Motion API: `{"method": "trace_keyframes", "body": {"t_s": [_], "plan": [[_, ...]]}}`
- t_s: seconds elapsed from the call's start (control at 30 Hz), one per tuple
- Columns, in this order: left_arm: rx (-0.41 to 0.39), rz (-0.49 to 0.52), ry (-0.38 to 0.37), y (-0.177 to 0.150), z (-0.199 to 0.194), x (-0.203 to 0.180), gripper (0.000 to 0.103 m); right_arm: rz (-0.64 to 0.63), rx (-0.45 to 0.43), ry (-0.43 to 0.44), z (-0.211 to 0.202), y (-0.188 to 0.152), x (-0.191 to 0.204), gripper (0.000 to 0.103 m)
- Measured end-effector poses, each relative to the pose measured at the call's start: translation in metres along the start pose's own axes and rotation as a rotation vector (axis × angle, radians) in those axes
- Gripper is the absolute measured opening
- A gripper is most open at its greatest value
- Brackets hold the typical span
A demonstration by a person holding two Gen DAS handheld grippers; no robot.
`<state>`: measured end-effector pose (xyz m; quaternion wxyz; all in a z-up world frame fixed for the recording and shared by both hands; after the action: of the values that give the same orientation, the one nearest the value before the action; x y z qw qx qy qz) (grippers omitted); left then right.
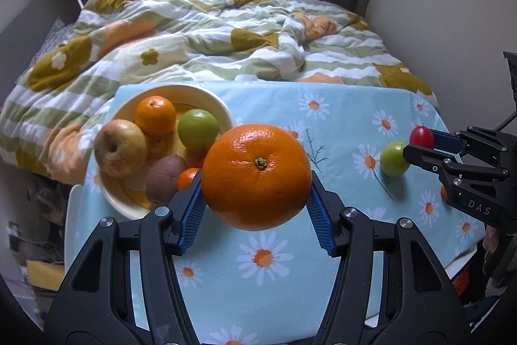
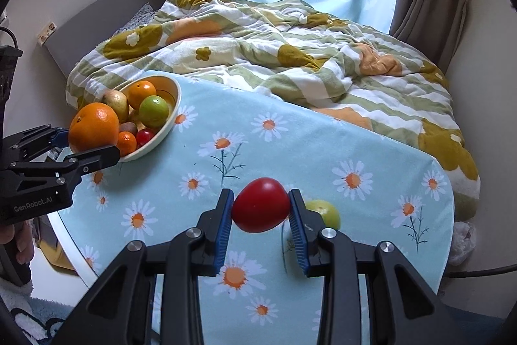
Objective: Organize fruits
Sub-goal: 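Carry the large orange into the bowl and open the left tool while the right tool carries the tomato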
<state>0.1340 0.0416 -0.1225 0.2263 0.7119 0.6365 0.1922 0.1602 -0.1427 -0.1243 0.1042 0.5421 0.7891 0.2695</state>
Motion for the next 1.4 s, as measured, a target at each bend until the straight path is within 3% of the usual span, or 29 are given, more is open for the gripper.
{"method": "trace_keyframes", "body": {"t_s": [0.5, 0.8, 1.13, 1.2, 1.23, 1.27, 1.4], "plan": [[0.018, 0.068, -0.026, 0.016, 0.027, 0.091, 0.065, 0.033, -0.018, 0.009, 0.033, 0.041, 0.082, 0.031], [0.055, 0.164, -0.066, 0.021, 0.068, 0.106, 0.065, 0.11, -0.021, -0.025, 0.049, 0.043, 0.098, 0.031], [0.062, 0.237, -0.06, 0.021, 0.08, 0.098, 0.065, 0.143, 0.003, -0.044, 0.062, 0.043, 0.092, 0.031], [0.061, 0.242, -0.052, 0.021, 0.08, 0.095, 0.069, 0.137, 0.005, -0.044, 0.061, 0.045, 0.091, 0.031], [0.054, 0.24, -0.05, 0.022, 0.078, 0.093, 0.082, 0.133, 0.005, -0.045, 0.061, 0.046, 0.091, 0.031], [0.044, 0.235, -0.048, 0.023, 0.076, 0.093, 0.101, 0.129, 0.005, -0.045, 0.061, 0.048, 0.091, 0.031], [0.007, 0.203, -0.06, 0.026, 0.063, 0.096, 0.103, 0.12, 0.005, -0.034, 0.06, 0.054, 0.089, 0.031]]}}
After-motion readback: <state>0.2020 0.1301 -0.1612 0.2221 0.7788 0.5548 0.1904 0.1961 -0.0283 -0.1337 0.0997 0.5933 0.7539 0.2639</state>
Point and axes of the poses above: each gripper's, at about its wrist camera, not at the fingertips, and z roughly the way its jaws point, x to its left, y to its top, the point moved 3 cm from there along z, roughly the way its jaws point, and after that the axes turned 7 degrees about z, right-handed, at the moved point
